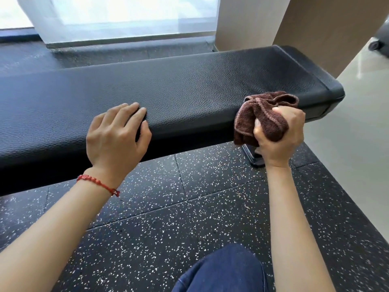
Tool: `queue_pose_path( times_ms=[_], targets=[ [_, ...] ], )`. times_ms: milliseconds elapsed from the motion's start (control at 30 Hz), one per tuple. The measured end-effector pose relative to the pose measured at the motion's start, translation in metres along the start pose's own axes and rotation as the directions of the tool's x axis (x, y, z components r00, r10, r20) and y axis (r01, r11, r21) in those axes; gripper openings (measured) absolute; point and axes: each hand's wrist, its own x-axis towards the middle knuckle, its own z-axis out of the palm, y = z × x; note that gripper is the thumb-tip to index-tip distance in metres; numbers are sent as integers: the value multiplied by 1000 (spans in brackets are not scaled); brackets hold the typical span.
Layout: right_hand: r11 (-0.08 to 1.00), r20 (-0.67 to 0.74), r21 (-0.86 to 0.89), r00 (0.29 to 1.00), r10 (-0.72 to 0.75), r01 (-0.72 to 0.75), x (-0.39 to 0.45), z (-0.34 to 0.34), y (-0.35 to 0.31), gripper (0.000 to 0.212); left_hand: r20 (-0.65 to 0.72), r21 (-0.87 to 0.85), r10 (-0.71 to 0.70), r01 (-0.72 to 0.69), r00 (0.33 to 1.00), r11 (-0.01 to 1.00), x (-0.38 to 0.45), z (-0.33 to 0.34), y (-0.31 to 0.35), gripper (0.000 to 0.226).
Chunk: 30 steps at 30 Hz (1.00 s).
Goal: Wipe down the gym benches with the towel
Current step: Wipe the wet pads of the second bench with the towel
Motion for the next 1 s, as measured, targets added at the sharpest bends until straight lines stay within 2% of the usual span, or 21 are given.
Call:
queue_pose_path(
  times_ms=[267, 500, 800, 1000],
  targets=[
    [996, -29, -73, 998, 58, -60, 9, -9, 14, 26, -18, 8, 1, -1, 1000, 1000, 0, 2, 0, 27],
    [973, -192, -49, 958, 214, -227, -16, 20, -45, 28, -10, 0, 6, -6, 1000, 1000, 1, -1, 0, 27],
    [976, -102, 17, 971, 217, -217, -29, 53, -116, 28, 72, -51, -37, 41, 997, 998, 3, -7, 1, 25],
    [978, -38, 10, 977, 210, -210, -23, 56, -146, 26, 203, -278, -62, 119, 977, 953, 6, -22, -6, 31]
  ],
)
